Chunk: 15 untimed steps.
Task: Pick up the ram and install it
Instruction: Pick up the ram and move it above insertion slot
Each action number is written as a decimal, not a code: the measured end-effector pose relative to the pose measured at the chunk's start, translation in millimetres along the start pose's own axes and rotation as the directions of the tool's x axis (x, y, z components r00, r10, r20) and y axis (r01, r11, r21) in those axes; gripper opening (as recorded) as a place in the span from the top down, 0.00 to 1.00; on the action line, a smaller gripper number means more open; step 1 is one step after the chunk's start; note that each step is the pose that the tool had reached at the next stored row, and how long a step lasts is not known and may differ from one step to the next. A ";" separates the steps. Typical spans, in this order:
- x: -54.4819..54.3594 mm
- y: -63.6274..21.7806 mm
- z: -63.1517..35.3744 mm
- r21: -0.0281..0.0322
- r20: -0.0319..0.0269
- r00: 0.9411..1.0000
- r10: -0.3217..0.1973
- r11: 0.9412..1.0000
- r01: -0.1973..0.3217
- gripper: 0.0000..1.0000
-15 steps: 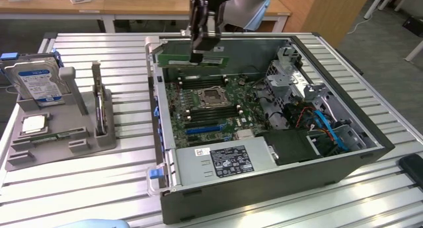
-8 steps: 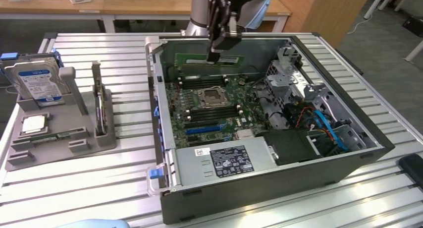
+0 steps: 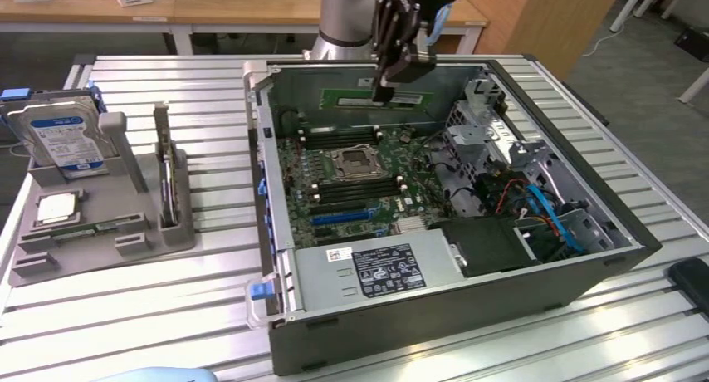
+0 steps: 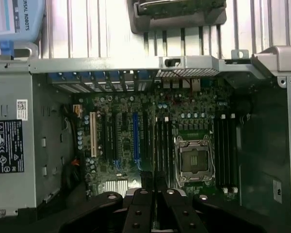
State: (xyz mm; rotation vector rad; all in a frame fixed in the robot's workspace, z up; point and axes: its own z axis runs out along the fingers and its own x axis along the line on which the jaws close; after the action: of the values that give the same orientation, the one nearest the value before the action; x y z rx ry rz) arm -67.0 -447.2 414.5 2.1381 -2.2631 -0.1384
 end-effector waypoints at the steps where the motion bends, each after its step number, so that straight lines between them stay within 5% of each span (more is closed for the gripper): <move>1: -0.2 -3.2 -0.3 0.000 0.000 1.000 0.000 1.000 0.000 0.87; 6: -0.8 -14.2 -1.1 0.000 0.001 1.000 0.000 1.000 0.000 0.87; 15: -2.6 -16.3 -1.0 0.000 0.000 1.000 0.000 1.000 0.000 0.87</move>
State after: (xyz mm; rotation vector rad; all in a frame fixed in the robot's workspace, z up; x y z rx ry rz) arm -50.6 -445.6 414.3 2.1387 -2.2630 -0.1390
